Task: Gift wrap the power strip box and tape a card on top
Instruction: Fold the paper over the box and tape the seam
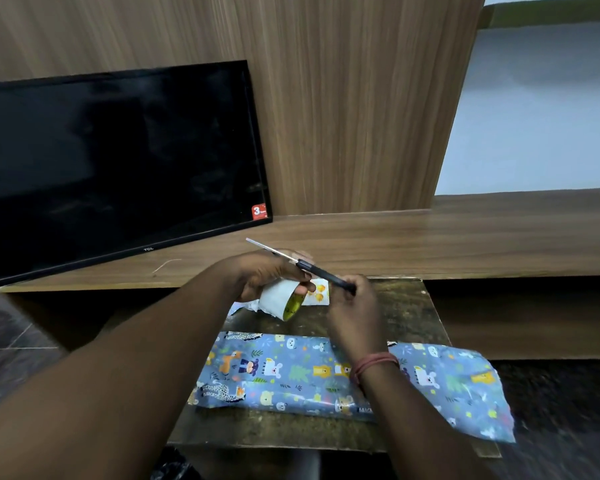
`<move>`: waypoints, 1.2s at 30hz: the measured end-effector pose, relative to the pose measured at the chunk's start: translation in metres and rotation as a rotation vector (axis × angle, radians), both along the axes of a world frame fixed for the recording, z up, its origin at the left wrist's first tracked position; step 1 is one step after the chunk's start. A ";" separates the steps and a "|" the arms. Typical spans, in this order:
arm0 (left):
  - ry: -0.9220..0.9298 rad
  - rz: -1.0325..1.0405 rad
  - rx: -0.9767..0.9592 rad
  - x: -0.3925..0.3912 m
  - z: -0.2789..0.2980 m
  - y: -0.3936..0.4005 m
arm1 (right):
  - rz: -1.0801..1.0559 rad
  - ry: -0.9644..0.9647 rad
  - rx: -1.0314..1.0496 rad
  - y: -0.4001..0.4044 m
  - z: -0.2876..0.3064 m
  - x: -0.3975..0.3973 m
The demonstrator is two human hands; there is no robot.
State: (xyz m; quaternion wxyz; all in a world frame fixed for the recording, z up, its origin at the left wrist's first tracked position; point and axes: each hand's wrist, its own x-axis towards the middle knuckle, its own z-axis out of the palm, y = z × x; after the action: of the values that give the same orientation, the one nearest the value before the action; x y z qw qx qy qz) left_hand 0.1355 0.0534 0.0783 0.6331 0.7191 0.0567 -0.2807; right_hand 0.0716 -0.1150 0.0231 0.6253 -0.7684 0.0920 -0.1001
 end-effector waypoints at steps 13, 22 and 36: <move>-0.121 -0.036 -0.012 -0.008 0.012 0.009 | 0.428 0.077 -0.307 -0.016 0.034 0.001; -0.138 -0.093 0.067 -0.003 0.015 0.012 | 0.451 0.113 -0.057 -0.006 0.033 -0.005; -0.217 -0.038 -0.017 -0.007 0.006 -0.004 | 0.379 0.300 0.691 0.005 0.040 -0.004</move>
State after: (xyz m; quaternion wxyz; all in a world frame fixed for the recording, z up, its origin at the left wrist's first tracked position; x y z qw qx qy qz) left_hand 0.1287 0.0495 0.0843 0.6362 0.7408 -0.0280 -0.2138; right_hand 0.0679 -0.1097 0.0633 0.8333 -0.5229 0.0669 0.1665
